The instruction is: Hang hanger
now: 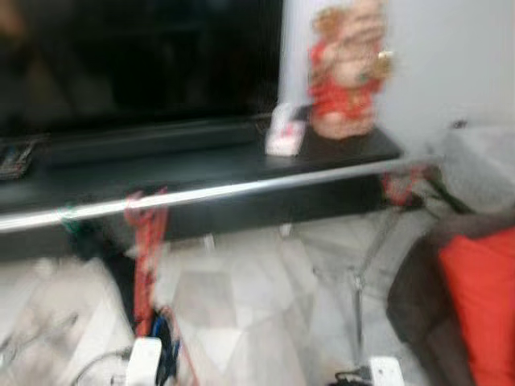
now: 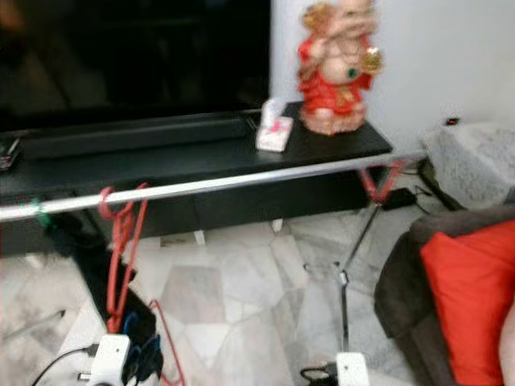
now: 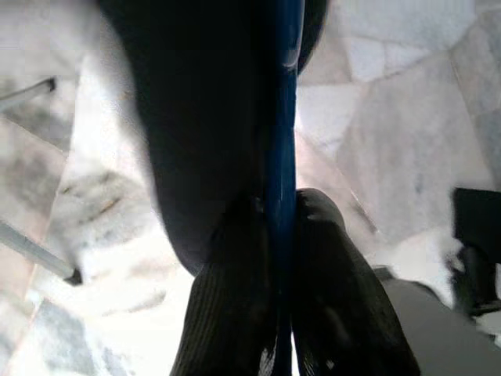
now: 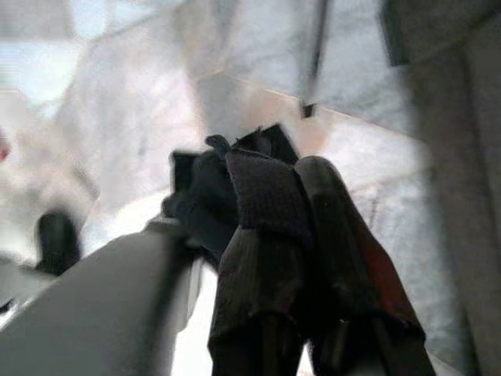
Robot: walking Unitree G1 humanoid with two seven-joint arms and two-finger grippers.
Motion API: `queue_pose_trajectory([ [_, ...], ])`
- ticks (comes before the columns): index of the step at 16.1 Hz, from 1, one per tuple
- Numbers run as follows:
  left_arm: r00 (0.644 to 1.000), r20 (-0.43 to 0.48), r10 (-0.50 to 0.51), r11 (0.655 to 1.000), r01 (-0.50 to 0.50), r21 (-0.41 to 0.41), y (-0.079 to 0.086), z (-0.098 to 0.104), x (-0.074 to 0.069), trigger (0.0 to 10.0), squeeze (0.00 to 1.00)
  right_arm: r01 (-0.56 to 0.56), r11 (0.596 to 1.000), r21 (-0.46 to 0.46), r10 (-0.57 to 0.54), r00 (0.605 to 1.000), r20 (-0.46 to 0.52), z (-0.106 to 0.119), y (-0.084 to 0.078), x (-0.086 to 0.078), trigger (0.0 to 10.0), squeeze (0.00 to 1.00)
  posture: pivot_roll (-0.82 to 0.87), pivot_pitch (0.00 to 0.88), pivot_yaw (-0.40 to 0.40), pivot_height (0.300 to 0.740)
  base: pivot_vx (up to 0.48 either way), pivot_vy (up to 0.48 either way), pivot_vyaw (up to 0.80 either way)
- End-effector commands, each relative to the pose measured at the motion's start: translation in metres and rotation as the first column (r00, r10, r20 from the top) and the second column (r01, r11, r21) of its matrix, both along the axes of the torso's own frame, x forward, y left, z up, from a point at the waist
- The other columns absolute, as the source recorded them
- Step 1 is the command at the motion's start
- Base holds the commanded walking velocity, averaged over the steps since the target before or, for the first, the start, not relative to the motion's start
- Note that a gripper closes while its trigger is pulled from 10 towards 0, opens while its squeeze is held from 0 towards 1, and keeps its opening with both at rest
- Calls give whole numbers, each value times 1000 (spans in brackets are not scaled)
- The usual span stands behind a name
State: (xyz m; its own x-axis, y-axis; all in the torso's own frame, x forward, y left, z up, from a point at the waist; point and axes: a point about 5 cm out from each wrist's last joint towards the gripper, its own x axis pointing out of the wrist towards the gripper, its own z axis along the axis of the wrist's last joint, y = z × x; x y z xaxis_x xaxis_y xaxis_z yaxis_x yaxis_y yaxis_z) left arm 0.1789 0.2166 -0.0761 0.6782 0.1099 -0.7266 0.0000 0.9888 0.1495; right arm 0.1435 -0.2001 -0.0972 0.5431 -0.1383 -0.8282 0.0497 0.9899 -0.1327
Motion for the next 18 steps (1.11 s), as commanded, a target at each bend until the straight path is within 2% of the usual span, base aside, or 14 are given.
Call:
queue_pose_trajectory([
  [1, 1000, -26, 7, 1000, -6, 2, 0, -4, -7, 10000, 0, 14, 1000, -8, -13, 1000, 6, 1, -4, 1, 10000, 0, -148, 0, 2, 740, 0, 307, 0],
  [10, 999, -14, -36, 999, 36, -15, -8, -2, -1, 10000, 0, 15, 1000, -8, -15, 1000, 1, 0, -2, 0, 10000, 0, -145, 0, 5, 740, 0, 34, 0],
  [18, 997, -59, -48, 999, 47, -11, -8, -7, -9, 10000, 0, 25, 1000, -7, -25, 1000, 7, 1, -4, 0, 10000, 0, -146, 0, 7, 740, 0, 0, 0],
])
